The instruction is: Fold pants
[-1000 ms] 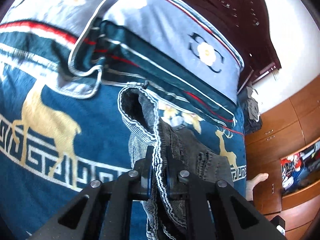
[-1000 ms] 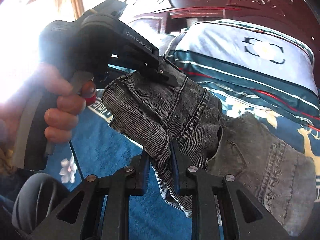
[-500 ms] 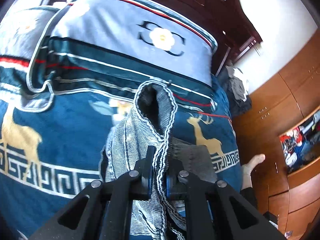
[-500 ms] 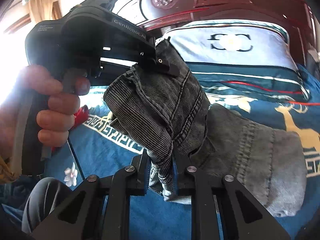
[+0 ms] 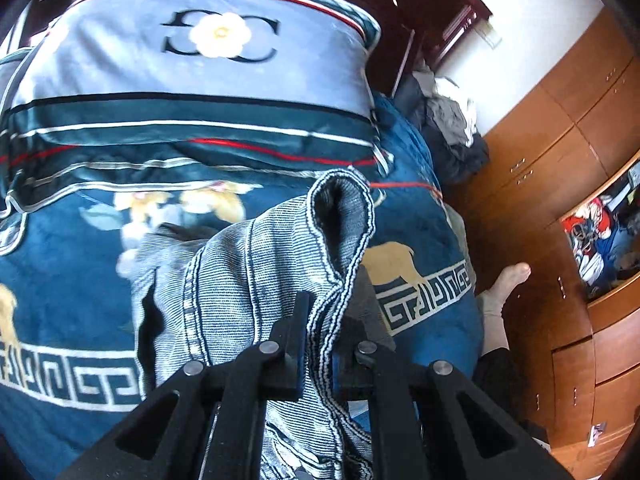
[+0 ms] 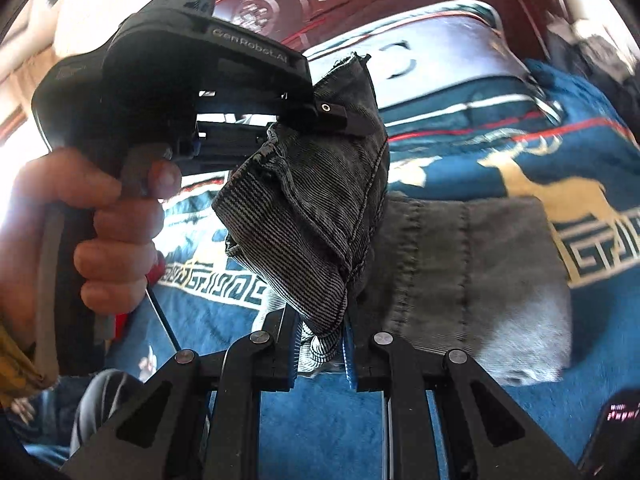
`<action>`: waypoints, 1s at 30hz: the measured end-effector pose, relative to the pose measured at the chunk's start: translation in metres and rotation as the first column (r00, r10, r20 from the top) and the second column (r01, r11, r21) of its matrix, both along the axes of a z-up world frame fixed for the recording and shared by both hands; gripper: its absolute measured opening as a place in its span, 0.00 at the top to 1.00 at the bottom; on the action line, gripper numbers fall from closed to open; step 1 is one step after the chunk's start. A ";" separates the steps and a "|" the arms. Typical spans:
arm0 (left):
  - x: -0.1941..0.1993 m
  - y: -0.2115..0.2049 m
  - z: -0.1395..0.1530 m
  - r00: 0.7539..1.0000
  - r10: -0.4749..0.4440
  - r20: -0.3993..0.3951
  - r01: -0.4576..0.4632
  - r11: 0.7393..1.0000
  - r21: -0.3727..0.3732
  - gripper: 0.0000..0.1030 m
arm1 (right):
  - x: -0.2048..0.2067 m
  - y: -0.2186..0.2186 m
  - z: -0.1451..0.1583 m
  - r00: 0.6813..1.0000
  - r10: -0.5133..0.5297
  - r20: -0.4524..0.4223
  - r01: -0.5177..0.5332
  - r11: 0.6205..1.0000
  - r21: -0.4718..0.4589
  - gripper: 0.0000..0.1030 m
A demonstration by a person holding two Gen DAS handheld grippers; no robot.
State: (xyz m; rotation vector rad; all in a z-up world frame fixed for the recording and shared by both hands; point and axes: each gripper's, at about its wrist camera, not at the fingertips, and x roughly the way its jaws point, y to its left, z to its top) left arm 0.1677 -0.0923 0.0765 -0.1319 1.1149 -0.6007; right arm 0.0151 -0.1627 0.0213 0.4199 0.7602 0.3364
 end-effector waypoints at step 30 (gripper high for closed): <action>0.000 -0.097 -0.041 0.991 -0.111 -0.080 0.111 0.994 -0.002 0.38 | -0.002 -0.100 -0.071 0.917 -0.264 -0.299 0.336 0.915 0.224 0.71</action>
